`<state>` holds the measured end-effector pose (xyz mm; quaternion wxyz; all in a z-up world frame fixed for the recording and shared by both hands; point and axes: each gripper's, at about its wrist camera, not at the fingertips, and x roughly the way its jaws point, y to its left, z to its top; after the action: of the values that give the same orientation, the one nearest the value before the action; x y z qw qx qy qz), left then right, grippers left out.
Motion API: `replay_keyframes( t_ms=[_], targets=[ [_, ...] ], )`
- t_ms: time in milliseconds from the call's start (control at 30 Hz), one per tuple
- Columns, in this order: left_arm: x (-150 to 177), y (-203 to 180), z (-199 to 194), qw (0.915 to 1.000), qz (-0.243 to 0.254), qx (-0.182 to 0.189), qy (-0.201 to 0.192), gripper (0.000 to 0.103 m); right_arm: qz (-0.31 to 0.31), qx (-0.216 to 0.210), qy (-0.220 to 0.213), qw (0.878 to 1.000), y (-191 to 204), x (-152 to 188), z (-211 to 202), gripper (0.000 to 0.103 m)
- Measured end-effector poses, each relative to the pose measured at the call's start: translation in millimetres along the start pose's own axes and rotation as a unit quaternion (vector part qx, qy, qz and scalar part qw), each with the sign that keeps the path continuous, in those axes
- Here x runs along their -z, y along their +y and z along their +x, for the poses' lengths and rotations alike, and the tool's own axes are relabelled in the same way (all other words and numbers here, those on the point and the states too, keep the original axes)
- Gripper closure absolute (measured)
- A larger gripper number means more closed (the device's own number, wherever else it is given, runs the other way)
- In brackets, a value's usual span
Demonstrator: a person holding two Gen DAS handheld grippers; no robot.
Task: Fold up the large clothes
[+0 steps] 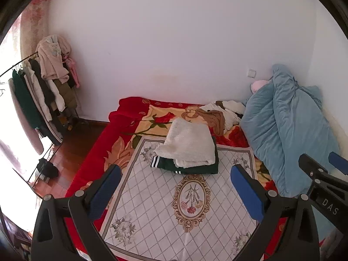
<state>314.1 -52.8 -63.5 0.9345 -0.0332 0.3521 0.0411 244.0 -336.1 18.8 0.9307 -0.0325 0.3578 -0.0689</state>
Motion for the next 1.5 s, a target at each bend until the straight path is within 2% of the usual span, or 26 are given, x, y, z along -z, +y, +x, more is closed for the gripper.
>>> replay_keyframes(
  t_ms=[233, 367, 800, 1500],
  targets=[
    [6.8, 7.1, -12.7, 0.9998, -0.004, -0.015, -0.010, 0.000, -0.004, -0.010, -0.007, 1.000, -4.2, 6.0, -12.3, 0.019],
    [10.0, 7.5, -17.9, 0.9997, -0.003, -0.019, -0.015, 0.000, -0.005, -0.017, -0.016, 1.000, -6.3, 7.3, -15.7, 0.015],
    [14.1, 9.0, -31.3, 0.9996, 0.002, -0.016, -0.025, 0.000, -0.007, -0.027, -0.031, 0.999, -8.3, 6.7, -23.6, 0.014],
    [9.2, 17.1, -40.5, 0.9995, -0.004, -0.016, -0.028, 0.000, -0.013, -0.038, -0.026, 0.999, -8.1, 6.0, -28.4, 0.014]
  ],
)
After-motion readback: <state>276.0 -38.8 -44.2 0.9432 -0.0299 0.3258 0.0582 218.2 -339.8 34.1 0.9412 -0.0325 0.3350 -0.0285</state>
